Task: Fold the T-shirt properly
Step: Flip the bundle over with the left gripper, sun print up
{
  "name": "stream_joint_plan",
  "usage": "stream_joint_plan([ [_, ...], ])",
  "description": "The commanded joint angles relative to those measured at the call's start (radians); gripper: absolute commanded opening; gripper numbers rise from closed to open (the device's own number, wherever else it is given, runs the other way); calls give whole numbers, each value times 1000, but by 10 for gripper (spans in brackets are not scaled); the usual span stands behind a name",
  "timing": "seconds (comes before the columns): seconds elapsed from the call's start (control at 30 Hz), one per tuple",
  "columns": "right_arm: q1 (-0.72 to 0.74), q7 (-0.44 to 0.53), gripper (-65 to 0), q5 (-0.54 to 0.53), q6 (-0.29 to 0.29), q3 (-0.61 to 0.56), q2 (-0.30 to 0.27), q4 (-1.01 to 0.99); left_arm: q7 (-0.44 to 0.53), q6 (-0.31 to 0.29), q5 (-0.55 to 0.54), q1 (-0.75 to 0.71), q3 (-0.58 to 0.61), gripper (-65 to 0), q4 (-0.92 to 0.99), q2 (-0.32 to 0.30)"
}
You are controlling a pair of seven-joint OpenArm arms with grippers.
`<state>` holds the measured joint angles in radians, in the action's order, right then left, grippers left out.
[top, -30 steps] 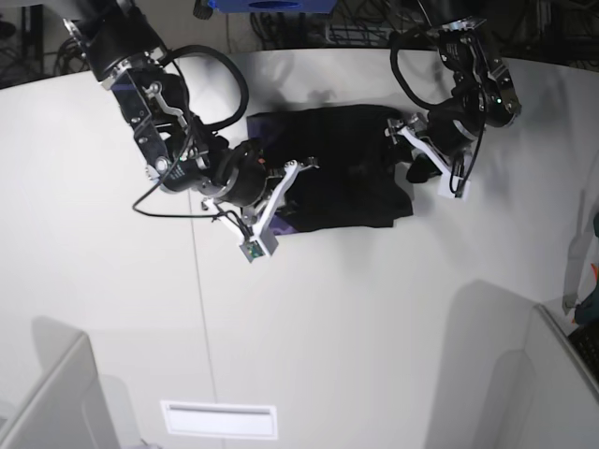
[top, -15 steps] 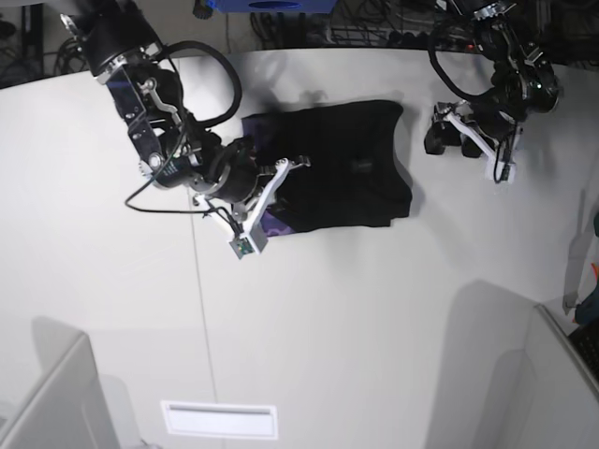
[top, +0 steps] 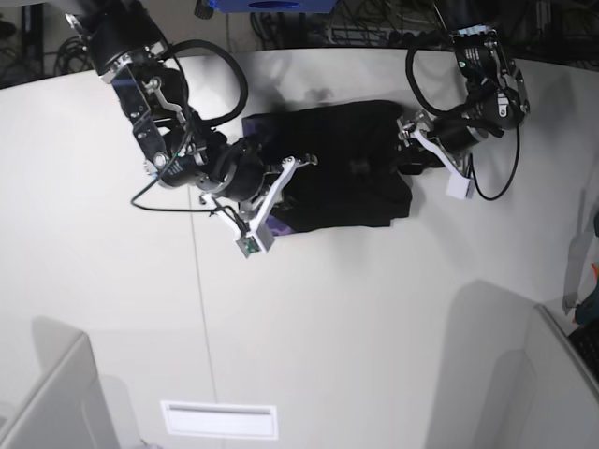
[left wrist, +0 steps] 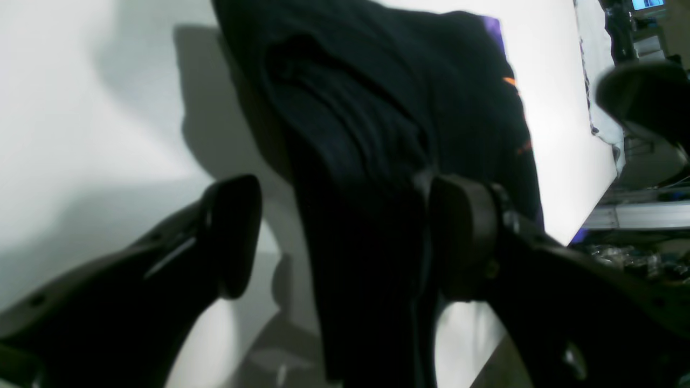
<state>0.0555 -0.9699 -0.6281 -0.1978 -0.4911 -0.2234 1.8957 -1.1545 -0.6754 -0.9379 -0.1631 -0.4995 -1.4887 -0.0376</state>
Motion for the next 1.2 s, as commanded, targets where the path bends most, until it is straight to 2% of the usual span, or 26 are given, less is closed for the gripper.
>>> stream_joint_plan([
  [0.0, 16, 18, -650, -9, 8, 2, 0, 15, 14, -5, -23, 15, 6, -189, 4, -6],
  [0.2, 13, 18, -650, -9, 8, 6, 0, 15, 15, 6, -22, 50, 66, -193, 75, -5],
  [0.37, -16, 44, -650, -5, 8, 13, -14, 15, 15, 101, -20, 60, 97, -197, 110, -9],
  [0.4, -32, 72, -650, -5, 8, 22, -35, 15, 15, 108, -20, 70, 123, -211, 110, -11],
  [0.43, -47, 102, -650, -5, 8, 39, -47, 15, 15, 115, -20, 78, 144, -237, 113, -12],
  [0.5, -98, 179, -650, -6, 8, 90, -66, 15, 17, 142, 12, 86, 193, -351, 107, -12],
  [0.6, -179, 245, -650, -6, 8, 197, -84, 15, 35, 176, 86, 118, 264, -594, 110, -12],
  [0.63, -205, 260, -650, -6, 10, 236, -84, 15, 37, 184, 118, 129, 293, -650, 112, -14],
  [0.73, -296, 315, -650, -6, 13, 357, -97, 17, 34, 193, 221, 170, 379, -650, 101, -37],
  [0.87, -412, 378, -650, -6, 60, 523, -93, 17, 34, 193, 314, 277, 614, -650, 101, -149],
  [1.0, -494, 383, -650, -6, 113, 667, -78, 15, 41, 191, 429, 432, 947, -650, 101, -255],
  [1.1, -526, 380, -650, -5, 136, 759, -41, 14, 60, 188, 549, 527, 1139, -650, 101, -269],
  [1.17, -533, 377, -650, -5, 154, 803, -24, 14, 120, 187, 639, 572, 1249, -650, 101, -264],
])
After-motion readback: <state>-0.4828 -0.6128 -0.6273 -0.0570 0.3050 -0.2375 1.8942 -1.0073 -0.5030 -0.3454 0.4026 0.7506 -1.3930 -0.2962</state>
